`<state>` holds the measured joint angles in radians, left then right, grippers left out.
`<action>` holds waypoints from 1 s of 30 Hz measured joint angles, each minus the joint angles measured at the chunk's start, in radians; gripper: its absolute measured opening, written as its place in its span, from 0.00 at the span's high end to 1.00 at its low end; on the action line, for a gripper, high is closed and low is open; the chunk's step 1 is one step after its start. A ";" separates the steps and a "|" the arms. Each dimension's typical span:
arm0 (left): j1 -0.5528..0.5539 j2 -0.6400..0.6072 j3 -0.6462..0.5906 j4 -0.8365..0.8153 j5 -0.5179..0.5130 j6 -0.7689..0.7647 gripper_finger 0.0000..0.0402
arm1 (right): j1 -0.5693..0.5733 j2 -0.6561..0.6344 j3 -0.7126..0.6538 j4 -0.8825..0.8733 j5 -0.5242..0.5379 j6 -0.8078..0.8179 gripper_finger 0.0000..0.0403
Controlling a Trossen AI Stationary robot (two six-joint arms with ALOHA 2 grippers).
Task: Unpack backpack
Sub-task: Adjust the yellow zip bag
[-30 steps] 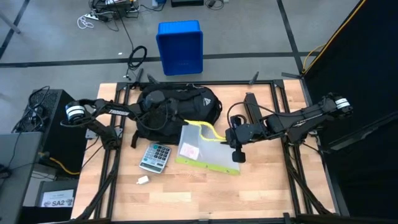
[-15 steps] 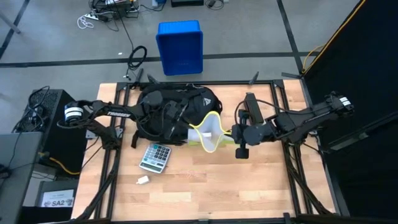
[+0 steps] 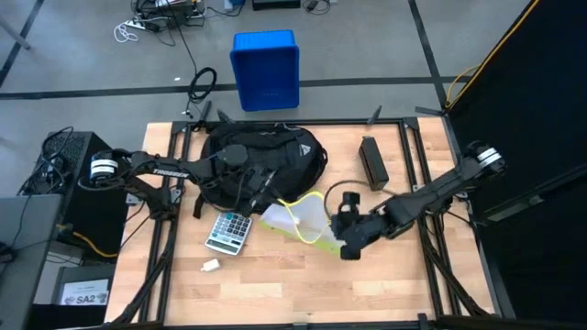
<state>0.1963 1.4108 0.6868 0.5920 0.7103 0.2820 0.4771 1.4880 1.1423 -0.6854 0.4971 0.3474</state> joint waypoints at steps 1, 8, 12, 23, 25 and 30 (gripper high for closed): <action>-0.010 0.000 0.000 0.001 -0.005 0.013 1.00 | 0.003 0.017 0.000 0.003 0.019 0.001 1.00; -0.068 0.000 0.100 -0.106 -0.037 0.108 1.00 | 0.001 0.047 0.041 -0.051 0.178 -0.010 1.00; -0.103 0.000 0.202 -0.322 -0.139 0.219 1.00 | 0.001 0.042 0.113 -0.154 0.250 -0.020 1.00; -0.160 0.002 0.277 -0.519 -0.265 0.264 1.00 | 0.012 0.059 0.178 -0.233 0.282 0.007 1.00; -0.159 0.003 0.277 -0.544 -0.275 0.230 1.00 | 0.013 0.066 0.176 -0.233 0.224 0.038 1.00; -0.156 0.003 0.247 -0.557 -0.277 0.150 1.00 | 0.018 0.081 0.176 -0.237 0.142 0.116 1.00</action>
<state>0.0399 1.4136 0.9339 0.0351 0.4332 0.4323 0.4955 1.5690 1.3182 -0.9226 0.6392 0.4632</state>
